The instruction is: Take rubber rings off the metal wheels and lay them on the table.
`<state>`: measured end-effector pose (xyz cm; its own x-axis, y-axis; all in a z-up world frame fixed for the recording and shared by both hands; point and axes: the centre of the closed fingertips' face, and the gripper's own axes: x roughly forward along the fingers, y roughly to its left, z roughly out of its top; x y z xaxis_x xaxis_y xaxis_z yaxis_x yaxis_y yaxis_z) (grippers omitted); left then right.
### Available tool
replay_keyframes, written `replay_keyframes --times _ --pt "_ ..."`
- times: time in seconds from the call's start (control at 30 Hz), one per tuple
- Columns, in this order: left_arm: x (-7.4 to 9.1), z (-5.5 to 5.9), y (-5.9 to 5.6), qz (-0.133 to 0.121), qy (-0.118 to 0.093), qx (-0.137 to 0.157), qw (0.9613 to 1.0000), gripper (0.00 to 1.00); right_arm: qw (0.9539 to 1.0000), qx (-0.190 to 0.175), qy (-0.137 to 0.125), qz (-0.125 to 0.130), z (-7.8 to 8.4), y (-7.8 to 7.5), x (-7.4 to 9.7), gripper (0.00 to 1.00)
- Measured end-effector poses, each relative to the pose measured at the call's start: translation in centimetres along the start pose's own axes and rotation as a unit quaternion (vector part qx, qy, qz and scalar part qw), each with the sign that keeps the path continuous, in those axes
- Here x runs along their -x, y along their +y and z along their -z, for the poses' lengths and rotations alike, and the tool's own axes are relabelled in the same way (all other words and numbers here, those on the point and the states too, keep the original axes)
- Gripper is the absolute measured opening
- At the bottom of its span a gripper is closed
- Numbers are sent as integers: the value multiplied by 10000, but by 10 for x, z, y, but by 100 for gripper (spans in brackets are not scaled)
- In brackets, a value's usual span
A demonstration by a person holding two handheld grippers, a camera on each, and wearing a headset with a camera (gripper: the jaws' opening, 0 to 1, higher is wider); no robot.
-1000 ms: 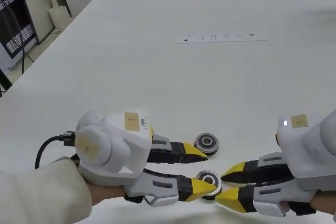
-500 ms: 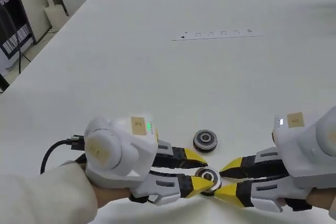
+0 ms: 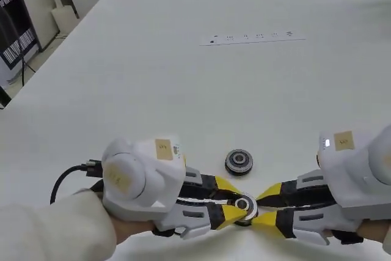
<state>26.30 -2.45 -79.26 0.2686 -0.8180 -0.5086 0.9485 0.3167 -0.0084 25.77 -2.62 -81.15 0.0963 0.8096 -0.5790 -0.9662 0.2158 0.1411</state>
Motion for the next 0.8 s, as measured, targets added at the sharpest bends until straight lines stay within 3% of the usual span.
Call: replay_keyframes --times 0.47,0.8 --pt "1 -1 -2 -16 -63 -11 10000 14 9999 162 15 42 1 -2 3 5" --pt "1 -1 -2 -12 -54 -126 9999 14 9999 42 2 118 1 -5 3 1"
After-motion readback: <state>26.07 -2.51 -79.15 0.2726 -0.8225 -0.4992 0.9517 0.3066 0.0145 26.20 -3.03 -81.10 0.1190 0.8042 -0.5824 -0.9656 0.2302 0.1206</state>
